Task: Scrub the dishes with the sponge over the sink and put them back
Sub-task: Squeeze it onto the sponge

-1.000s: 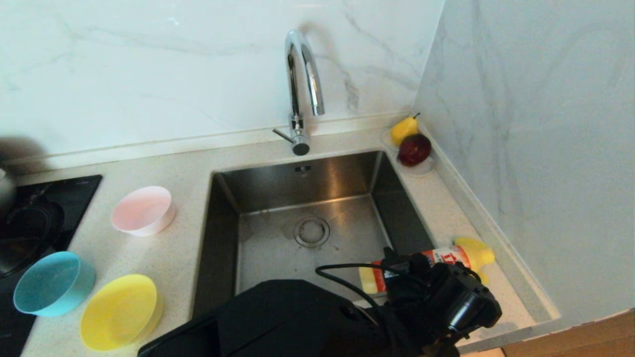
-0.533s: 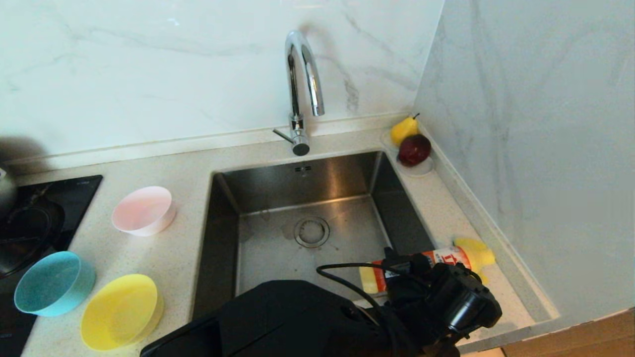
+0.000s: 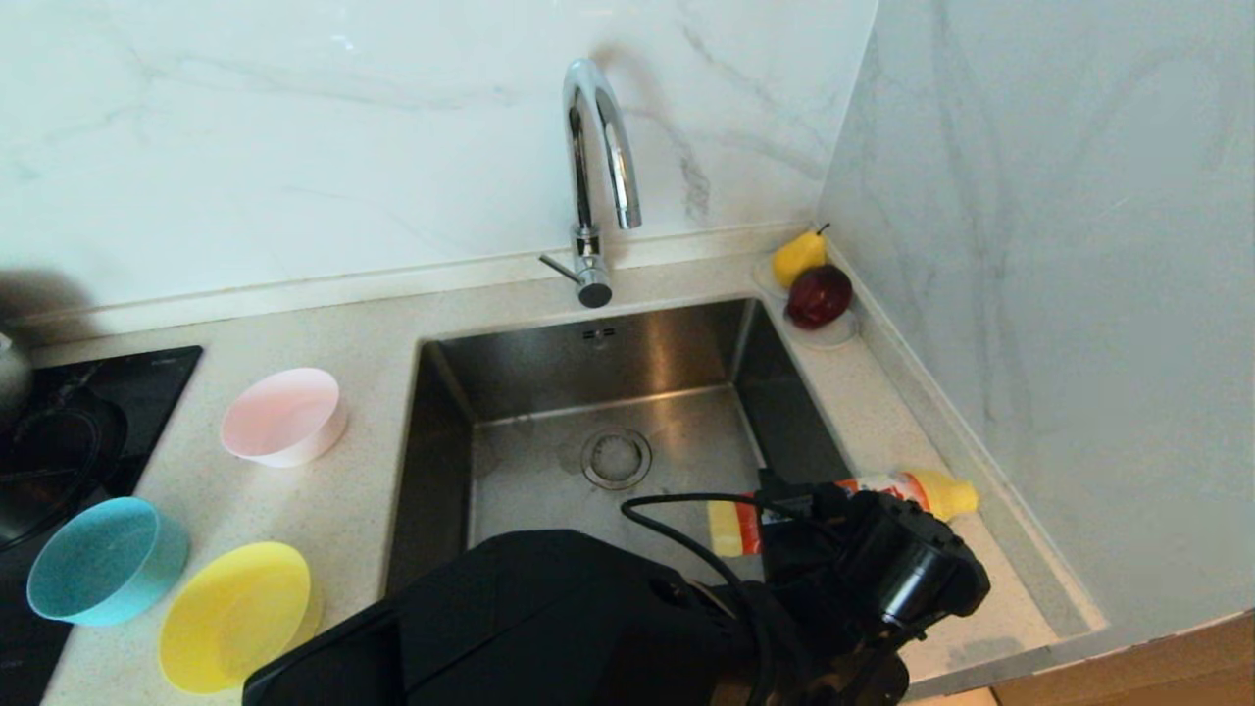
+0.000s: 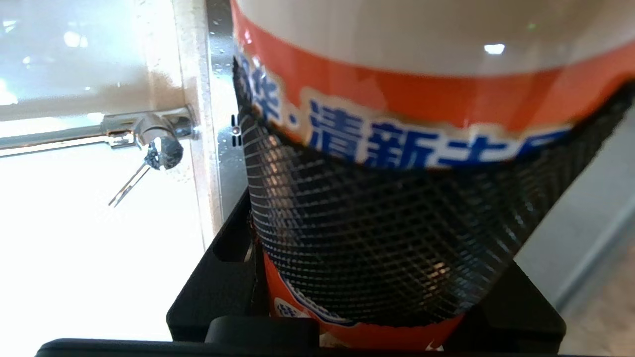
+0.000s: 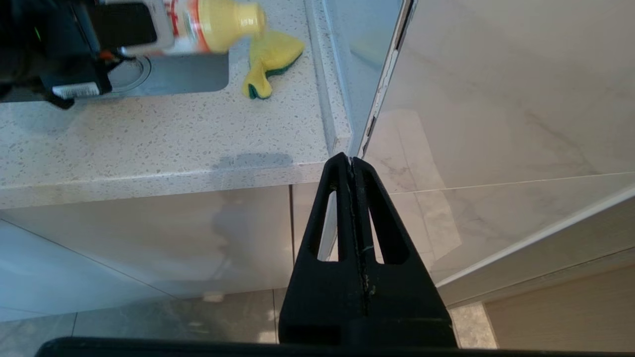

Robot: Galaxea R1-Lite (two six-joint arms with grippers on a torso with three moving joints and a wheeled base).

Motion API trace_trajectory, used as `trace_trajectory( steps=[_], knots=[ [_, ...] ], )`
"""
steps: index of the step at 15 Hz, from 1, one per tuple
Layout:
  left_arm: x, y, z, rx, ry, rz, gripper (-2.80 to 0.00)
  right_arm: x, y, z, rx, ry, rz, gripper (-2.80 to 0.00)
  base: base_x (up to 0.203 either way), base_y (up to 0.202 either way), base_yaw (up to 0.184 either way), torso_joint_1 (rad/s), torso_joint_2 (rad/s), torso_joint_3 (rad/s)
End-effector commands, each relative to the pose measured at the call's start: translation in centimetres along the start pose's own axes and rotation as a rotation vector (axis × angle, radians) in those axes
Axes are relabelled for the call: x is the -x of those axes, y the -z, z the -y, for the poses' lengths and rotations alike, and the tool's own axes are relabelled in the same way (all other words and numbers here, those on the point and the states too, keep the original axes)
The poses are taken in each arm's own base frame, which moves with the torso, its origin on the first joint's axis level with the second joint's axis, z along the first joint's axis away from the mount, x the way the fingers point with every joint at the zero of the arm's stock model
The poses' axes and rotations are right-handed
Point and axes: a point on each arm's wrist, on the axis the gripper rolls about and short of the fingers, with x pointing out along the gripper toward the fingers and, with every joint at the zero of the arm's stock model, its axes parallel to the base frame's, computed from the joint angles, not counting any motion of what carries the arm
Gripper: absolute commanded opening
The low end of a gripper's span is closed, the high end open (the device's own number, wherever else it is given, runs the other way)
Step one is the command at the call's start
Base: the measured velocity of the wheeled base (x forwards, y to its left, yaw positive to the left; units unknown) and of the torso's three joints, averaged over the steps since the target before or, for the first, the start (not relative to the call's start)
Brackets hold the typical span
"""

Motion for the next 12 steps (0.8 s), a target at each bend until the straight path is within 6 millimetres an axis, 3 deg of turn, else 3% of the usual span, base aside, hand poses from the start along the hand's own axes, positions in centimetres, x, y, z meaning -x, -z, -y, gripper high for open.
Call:
trace_trajectory(
  steps=[1, 12],
  knots=[
    [-0.14, -0.1, -0.52, 0.014, -0.013, -0.004, -2.8, 0.0, 0.0, 0.0, 0.001, -0.002, 0.001, -2.8, 0.0, 0.0, 0.0, 0.0, 0.0, 0.0],
    [-0.58, -0.27, 0.3, -0.04, -0.008, -0.008, -2.8, 0.0, 0.03, 0.0, 0.001, 0.0, 0.0, -2.8, 0.0, 0.0, 0.0, 0.0, 0.0, 0.0]
  ],
)
